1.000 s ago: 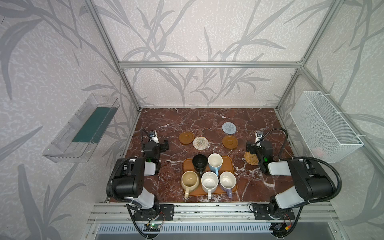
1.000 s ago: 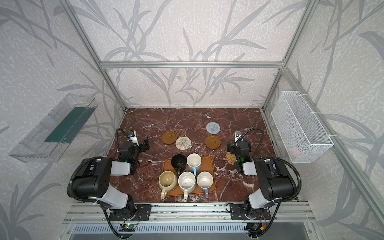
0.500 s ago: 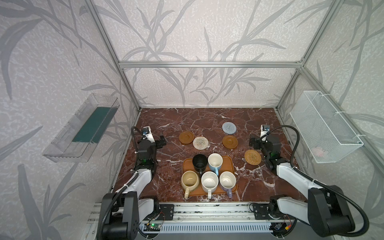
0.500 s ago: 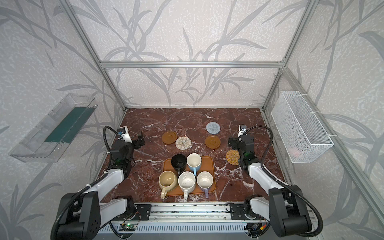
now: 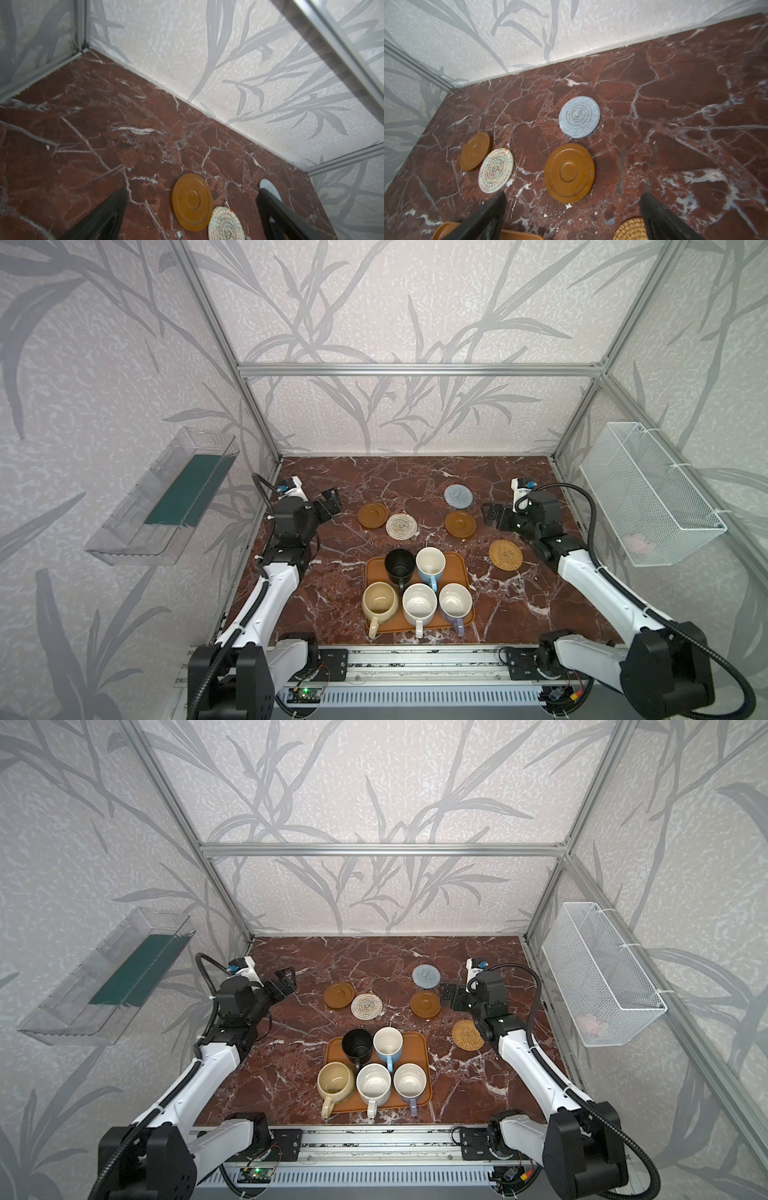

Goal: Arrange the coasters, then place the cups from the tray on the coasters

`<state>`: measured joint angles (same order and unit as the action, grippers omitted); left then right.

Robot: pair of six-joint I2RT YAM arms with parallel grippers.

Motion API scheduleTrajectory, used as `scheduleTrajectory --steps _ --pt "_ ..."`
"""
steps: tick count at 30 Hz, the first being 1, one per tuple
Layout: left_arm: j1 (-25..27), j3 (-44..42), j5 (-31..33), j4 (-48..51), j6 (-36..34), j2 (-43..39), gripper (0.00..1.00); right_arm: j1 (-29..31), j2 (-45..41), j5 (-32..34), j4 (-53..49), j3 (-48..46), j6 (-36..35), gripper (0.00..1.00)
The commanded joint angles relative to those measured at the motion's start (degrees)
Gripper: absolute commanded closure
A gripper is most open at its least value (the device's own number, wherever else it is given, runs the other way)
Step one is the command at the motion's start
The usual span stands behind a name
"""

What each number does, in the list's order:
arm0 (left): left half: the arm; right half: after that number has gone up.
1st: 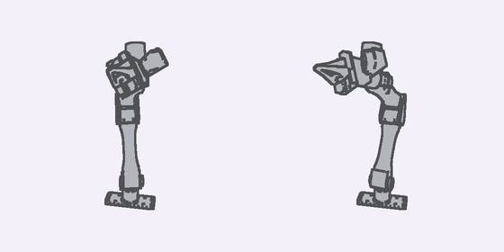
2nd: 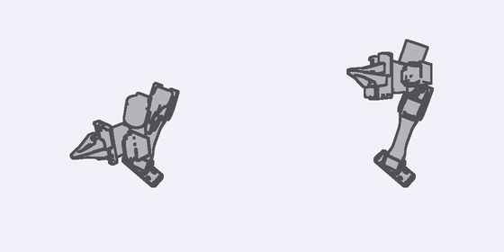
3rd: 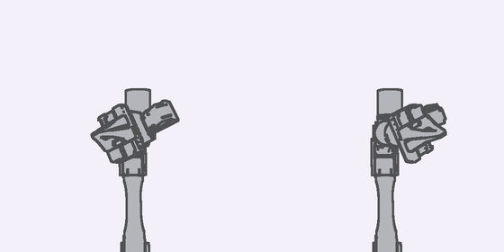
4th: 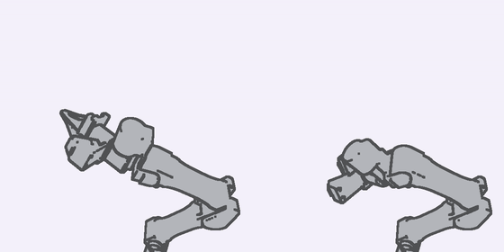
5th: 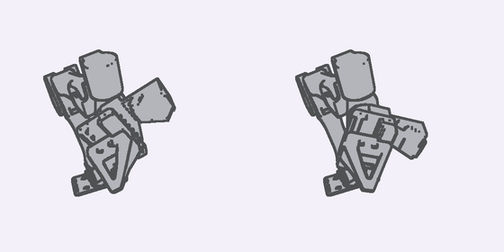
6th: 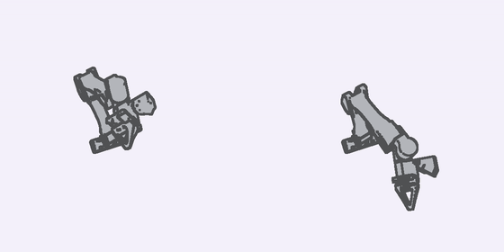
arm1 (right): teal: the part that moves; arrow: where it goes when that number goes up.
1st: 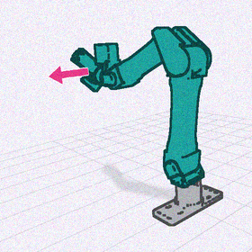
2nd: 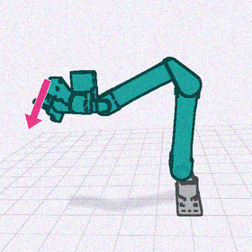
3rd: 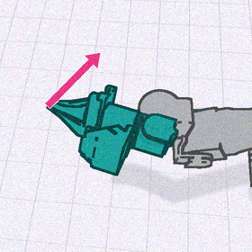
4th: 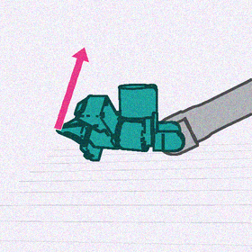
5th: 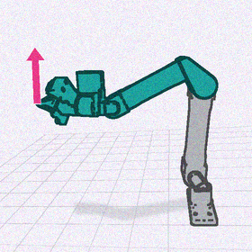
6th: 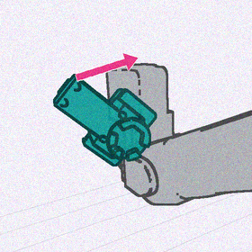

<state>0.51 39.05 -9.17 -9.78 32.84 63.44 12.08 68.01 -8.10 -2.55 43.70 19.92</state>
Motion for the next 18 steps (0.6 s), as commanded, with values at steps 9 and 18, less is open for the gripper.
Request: scheduleTrajectory --steps 9,18 --pt "8.25 21.6 1.98 27.38 -0.49 19.4 0.01 7.81 9.16 0.0 -7.47 8.47 0.45 0.0" --pt "10.65 37.66 3.91 43.33 -6.67 35.67 0.14 9.36 15.46 -4.39 -1.46 9.83 4.28 0.0"
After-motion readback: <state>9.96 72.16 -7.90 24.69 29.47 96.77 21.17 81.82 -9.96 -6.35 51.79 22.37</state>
